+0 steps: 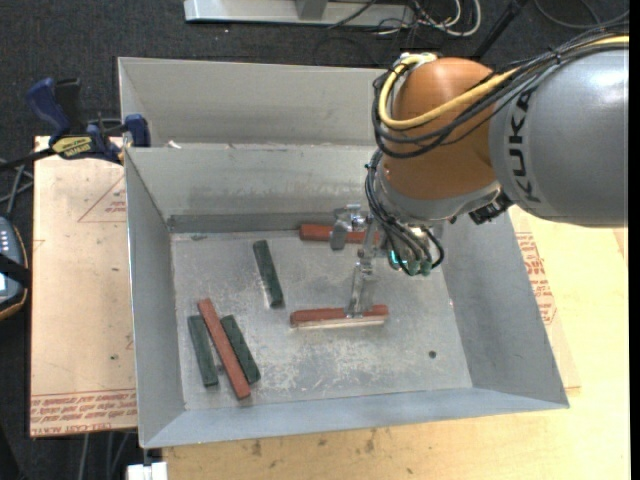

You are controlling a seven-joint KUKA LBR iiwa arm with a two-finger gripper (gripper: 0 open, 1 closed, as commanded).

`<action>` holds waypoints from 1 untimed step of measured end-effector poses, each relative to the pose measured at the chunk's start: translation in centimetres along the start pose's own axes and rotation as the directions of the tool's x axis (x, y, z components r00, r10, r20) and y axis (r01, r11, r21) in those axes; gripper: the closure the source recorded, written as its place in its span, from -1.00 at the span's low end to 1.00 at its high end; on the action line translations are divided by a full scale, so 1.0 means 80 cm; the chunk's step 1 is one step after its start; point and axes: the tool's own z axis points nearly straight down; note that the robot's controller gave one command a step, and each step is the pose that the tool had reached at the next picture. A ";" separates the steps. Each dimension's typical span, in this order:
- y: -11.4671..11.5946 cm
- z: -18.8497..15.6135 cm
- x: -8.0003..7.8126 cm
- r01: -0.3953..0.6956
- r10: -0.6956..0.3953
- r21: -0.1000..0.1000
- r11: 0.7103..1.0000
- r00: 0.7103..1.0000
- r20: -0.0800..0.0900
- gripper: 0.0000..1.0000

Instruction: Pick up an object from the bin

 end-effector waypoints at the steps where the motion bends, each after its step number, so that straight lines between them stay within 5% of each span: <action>1: 0.000 -0.006 -0.002 -0.002 0.002 0.000 1.000 1.000 0.008 -1.00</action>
Offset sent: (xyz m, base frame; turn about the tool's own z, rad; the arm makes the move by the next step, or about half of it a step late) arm -0.0561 -0.0178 -0.0947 0.0549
